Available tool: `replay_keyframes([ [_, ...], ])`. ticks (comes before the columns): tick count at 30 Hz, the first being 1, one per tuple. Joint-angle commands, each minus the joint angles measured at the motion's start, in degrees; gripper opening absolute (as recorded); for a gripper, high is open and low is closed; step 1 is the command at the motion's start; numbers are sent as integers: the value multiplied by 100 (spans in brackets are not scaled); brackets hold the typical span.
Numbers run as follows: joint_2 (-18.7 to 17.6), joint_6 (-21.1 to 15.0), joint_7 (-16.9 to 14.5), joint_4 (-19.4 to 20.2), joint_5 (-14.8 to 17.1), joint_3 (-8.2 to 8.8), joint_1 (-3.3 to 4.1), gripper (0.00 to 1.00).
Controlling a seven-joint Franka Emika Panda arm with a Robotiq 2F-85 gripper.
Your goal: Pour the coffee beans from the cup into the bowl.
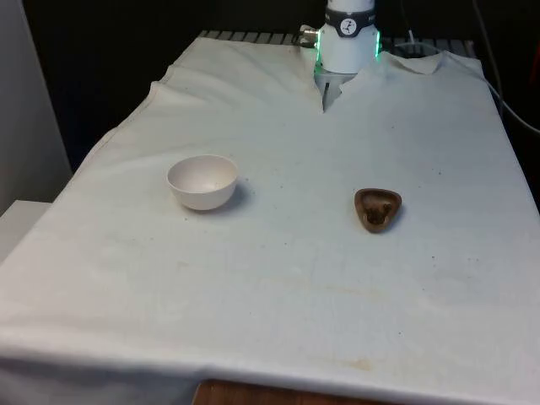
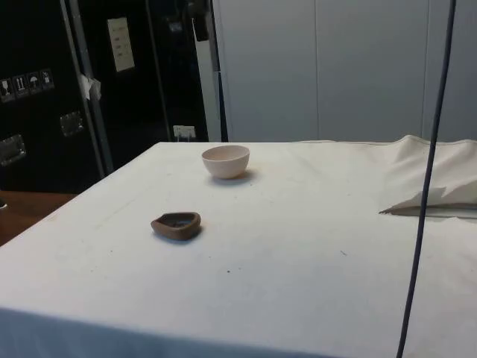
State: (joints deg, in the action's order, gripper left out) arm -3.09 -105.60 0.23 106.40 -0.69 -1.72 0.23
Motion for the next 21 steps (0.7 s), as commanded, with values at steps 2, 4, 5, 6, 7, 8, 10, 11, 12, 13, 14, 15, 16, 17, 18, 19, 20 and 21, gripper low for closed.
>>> replay_keyframes([
  [2,138,-63,23,172,-34,-40,23,100],
  [4,241,-92,29,309,-34,-74,23,100],
  [5,275,-109,29,361,-29,-86,23,100],
  [6,309,-120,23,413,-29,-97,23,100],
  [7,344,-126,23,458,-29,-103,23,100],
  [8,384,-143,23,510,-23,-109,29,100],
  [10,418,-155,23,567,-23,-120,29,100],
  [11,487,-183,23,665,-17,-132,34,100],
  [12,527,-201,23,716,-17,-143,34,100],
  [13,561,-223,23,773,-17,-155,34,100],
  [14,596,-241,23,825,-17,-166,34,100],
  [15,625,-258,23,871,-11,-172,34,100],
  [16,665,-281,23,922,-11,-183,40,100],
  [17,613,-195,0,859,-6,-172,29,100],
  [18,699,-309,29,980,-11,-189,46,100],
  [19,762,-361,34,1083,-6,-212,46,100],
  [20,796,-390,40,1140,-6,-229,52,100],
  [21,831,-418,40,1192,-6,-241,52,100],
])
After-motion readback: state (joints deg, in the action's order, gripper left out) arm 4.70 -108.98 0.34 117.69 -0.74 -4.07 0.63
